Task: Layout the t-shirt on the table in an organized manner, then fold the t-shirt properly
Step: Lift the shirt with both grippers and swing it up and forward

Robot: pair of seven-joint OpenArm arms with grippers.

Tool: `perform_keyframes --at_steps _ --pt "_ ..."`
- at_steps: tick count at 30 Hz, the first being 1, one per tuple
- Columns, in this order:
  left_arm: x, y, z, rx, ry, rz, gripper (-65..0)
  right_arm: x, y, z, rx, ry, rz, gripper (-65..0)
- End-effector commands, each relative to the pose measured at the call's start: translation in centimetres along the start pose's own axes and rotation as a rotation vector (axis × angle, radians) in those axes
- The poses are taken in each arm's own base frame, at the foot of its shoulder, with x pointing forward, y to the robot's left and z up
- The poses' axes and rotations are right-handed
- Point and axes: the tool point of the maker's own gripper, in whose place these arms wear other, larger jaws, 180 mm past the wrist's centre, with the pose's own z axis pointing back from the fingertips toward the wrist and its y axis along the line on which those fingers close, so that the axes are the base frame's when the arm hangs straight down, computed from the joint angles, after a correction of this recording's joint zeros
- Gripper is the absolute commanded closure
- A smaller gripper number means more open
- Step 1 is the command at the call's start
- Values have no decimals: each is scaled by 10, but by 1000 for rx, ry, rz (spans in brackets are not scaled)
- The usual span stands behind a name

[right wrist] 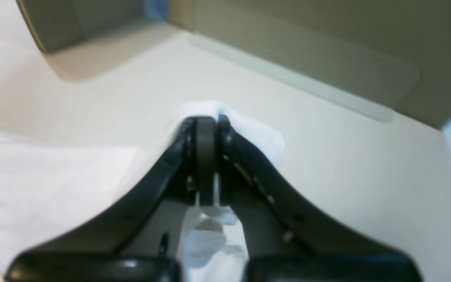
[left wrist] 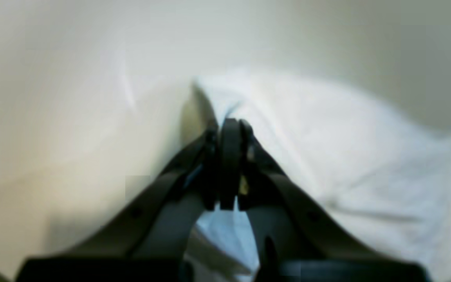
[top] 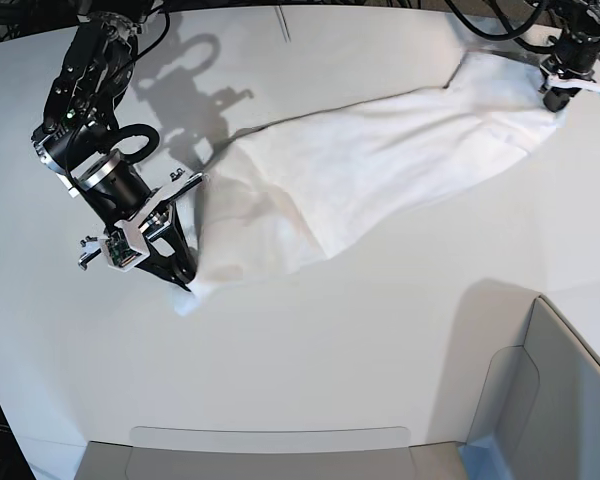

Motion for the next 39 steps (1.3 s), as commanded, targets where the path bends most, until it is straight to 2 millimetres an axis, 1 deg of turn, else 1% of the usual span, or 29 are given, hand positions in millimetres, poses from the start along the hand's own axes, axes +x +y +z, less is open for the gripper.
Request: perform_keyframes --at_steps 1,4,6,7,9,13,15,17,19,23,25,26,28,30,31,32,34,35,36,37,39 --pt "35 -3 10 -21 -101 -23 0 25 1 0 22 -91 18 0" --pt "83 -4 28 -65 -287 14 0 46 1 -1 41 -167 10 0" --pt "107 -7 39 -97 -378 17 0 59 1 -2 54 -212 7 0" --pt "115 -8 42 -106 -403 14 0 67 1 -2 62 -239 7 0" --pt "129 -11 48 -127 -442 -4 0 80 0 -2 73 -282 6 0" --pt "146 -24 59 -207 -508 -22 0 103 -2 0 95 -367 -1 0" --pt "152 -34 65 -264 -545 -23 0 116 -11 6 84 -422 -22 0" --pt "162 -42 75 -317 -585 -31 0 128 -24 13 57 -481 -90 0" --pt "168 -46 81 -370 -605 31 0 136 -32 17 43 -516 -134 0" --pt "183 -59 93 -488 -647 150 0 135 -42 17 10 -507 -185 0" --pt "190 -57 94 -502 -642 215 0 128 -47 13 8 -476 -188 0" --pt "190 -56 93 -507 -631 258 0 123 -46 9 19 -459 -195 0" --pt "195 -58 92 -538 -629 347 0 107 -55 1 11 -397 -220 0" --pt "202 -60 90 -571 -636 408 0 86 -74 -12 -26 -325 -285 0" --pt "206 -62 88 -590 -628 425 0 78 -80 -21 -33 -297 -315 0" --pt "211 -71 81 -618 -602 432 0 68 -87 -29 -44 -261 -340 0" --pt "220 -90 56 -703 -511 491 0 48 -105 -46 -62 -185 -387 0" --pt "227 -99 40 -740 -469 528 0 37 -111 -57 -66 -143 -410 0" --pt "230 -104 21 -744 -428 560 0 30 -118 -67 -70 -117 -431 0" --pt "229 -110 -6 -719 -369 576 0 23 -129 -77 -82 -89 -456 0" --pt "229 -122 -48 -665 -289 573 0 8 -145 -93 -96 -38 -498 0"
